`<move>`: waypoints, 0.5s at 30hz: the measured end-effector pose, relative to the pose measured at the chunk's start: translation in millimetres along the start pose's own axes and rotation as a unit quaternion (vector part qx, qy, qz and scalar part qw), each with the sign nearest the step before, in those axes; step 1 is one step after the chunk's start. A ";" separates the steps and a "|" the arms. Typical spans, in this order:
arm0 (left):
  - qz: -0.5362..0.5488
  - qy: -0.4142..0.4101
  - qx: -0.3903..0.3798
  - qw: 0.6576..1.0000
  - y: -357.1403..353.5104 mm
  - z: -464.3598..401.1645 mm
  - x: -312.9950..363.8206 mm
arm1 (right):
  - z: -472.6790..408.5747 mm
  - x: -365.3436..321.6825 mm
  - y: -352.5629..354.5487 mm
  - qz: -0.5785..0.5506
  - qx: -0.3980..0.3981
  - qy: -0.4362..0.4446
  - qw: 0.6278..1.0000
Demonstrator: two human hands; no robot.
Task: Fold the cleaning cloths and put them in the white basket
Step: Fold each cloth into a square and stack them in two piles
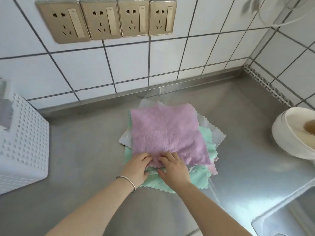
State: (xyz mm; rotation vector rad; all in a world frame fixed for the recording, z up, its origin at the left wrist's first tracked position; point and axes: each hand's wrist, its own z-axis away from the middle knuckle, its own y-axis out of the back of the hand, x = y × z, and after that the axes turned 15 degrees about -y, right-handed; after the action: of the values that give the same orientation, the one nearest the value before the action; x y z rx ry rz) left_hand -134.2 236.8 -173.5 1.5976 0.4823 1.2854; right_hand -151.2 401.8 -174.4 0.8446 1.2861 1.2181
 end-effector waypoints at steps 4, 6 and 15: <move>0.024 0.014 0.006 1.000 -3.0 -9.4 4.5 | -7.6 17.0 -0.2 -0.033 0.026 0.022 0.999; 0.027 0.015 0.014 0.999 -7.1 -15.6 12.0 | -9.6 27.2 2.2 -0.037 0.035 0.010 0.999; -0.069 0.044 0.095 0.992 26.4 -31.4 35.8 | -28.1 37.4 39.5 0.073 0.086 0.002 0.994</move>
State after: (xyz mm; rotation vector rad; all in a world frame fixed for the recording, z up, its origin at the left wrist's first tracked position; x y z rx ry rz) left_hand -156.4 267.5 -134.3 1.6370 0.7753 1.2381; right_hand -190.6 441.6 -149.6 1.0783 1.3658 1.2351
